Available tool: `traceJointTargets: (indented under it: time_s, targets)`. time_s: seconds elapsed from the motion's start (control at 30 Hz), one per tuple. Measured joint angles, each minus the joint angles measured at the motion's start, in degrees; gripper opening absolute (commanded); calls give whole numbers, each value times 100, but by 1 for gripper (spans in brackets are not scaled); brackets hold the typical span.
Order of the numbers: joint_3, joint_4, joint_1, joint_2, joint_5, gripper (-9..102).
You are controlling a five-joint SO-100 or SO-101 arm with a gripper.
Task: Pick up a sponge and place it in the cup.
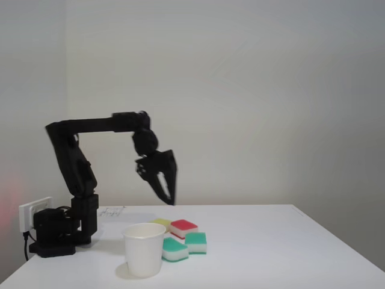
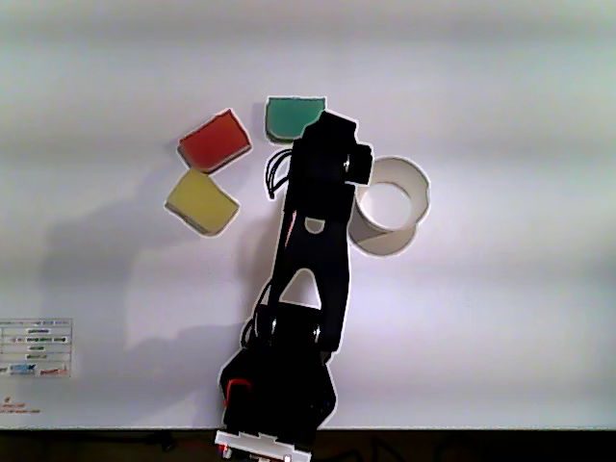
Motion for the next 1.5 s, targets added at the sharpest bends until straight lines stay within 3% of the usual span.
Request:
traceJointTargets:
  time_s: [0.2,0.77,1.13,1.3,1.5]
  targets:
    - [-413,-694,0,-1063,18,0]
    - [-571,-1239,-668,-1705,563,1]
    - [-220,-1354,-712,-1626,352,17]
    - [-220,-1512,-650,-1626,158,32]
    - [-448,-1652,-536,-2048,44,32]
